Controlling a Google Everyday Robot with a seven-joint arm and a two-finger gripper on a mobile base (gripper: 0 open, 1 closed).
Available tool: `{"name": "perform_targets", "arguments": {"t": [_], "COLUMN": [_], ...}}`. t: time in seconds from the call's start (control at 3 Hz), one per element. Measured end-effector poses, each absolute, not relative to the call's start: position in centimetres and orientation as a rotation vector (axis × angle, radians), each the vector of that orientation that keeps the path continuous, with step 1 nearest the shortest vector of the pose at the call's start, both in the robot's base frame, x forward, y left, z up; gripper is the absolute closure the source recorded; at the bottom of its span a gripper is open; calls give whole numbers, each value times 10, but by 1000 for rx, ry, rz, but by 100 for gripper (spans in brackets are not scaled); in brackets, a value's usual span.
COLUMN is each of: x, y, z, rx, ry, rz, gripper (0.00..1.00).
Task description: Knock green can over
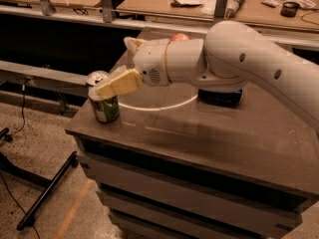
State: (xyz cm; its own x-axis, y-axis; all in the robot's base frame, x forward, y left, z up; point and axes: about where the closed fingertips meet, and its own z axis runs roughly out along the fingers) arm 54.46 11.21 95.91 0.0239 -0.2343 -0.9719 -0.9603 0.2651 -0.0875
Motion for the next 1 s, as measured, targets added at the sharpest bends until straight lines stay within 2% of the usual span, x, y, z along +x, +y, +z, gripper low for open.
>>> {"name": "perform_targets", "arguments": {"t": [0.67,1.0], "x": [540,539], "y": [136,141], "z": [929,920], "rx": [-1169,-1176], "ry": [1390,1401], "rz": [899,895], "gripper": [0,20]}}
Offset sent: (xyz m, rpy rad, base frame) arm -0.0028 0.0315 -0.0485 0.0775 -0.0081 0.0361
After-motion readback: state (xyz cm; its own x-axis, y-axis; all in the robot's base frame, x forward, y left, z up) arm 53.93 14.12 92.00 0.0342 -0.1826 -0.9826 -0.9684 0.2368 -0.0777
